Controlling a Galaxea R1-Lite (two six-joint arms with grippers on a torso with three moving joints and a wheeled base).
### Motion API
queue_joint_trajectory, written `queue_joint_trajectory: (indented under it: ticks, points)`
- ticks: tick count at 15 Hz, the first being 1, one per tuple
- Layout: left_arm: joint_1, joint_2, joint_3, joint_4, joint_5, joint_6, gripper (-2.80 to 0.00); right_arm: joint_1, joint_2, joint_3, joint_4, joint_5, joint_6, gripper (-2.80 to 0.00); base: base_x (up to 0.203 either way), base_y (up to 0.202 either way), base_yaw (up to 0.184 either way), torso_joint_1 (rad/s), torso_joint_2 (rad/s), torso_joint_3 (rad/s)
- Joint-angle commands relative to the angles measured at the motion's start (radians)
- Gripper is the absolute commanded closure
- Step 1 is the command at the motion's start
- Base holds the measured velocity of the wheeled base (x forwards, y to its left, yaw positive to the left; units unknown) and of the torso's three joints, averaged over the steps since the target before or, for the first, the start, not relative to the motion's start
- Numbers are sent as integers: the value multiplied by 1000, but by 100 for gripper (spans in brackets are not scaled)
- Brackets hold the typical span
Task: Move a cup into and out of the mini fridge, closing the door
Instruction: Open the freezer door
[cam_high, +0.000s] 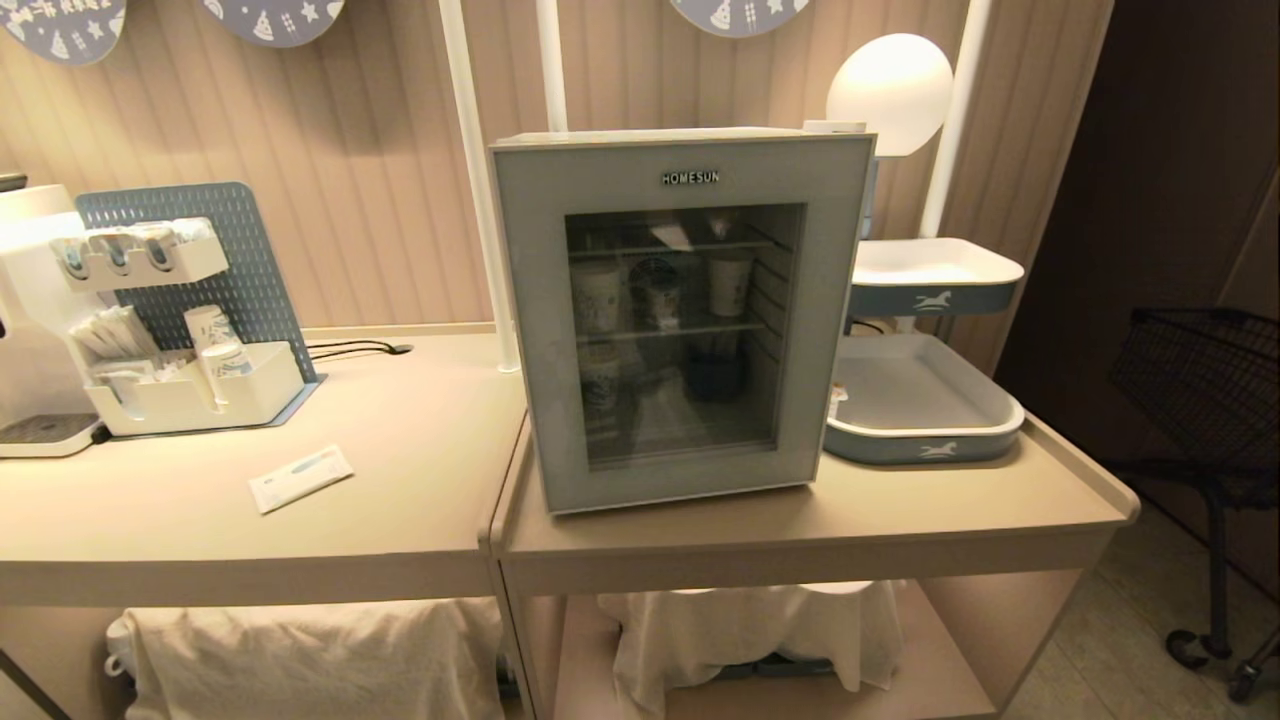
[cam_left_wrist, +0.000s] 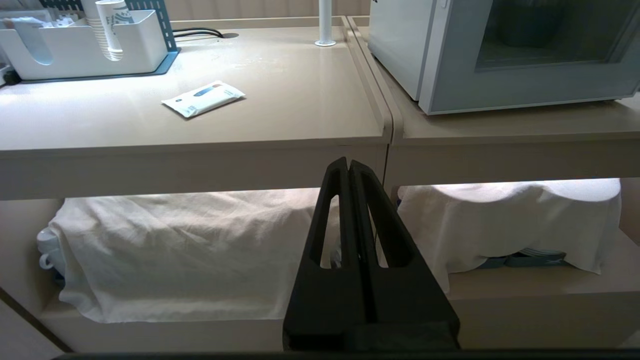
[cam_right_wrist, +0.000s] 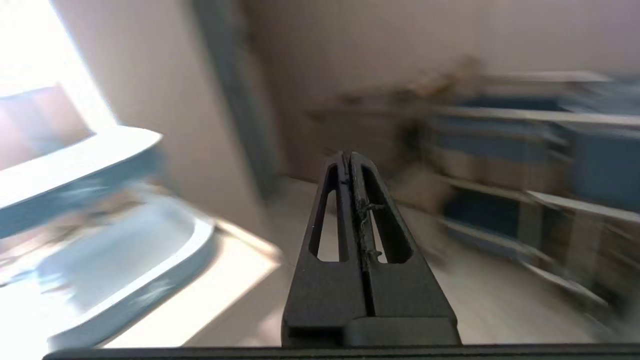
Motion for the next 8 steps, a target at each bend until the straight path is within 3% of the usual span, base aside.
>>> queue_joint_trajectory:
  ticks: [1, 4, 5, 8]
  points:
    - [0, 1, 0, 0, -1, 0, 0, 4, -281, 71, 27, 130, -3, 0, 0, 0, 0, 0, 0, 0]
    - [0, 1, 0, 0, -1, 0, 0, 15, -474, 134, 177, 613, -4, 0, 0, 0, 0, 0, 0, 0]
    - [0, 1, 0, 0, -1, 0, 0, 17, -490, 173, 226, 686, -3, 0, 0, 0, 0, 0, 0, 0]
    - [0, 1, 0, 0, -1, 0, 0, 18, -490, 316, 260, 765, -35, 0, 0, 0, 0, 0, 0, 0]
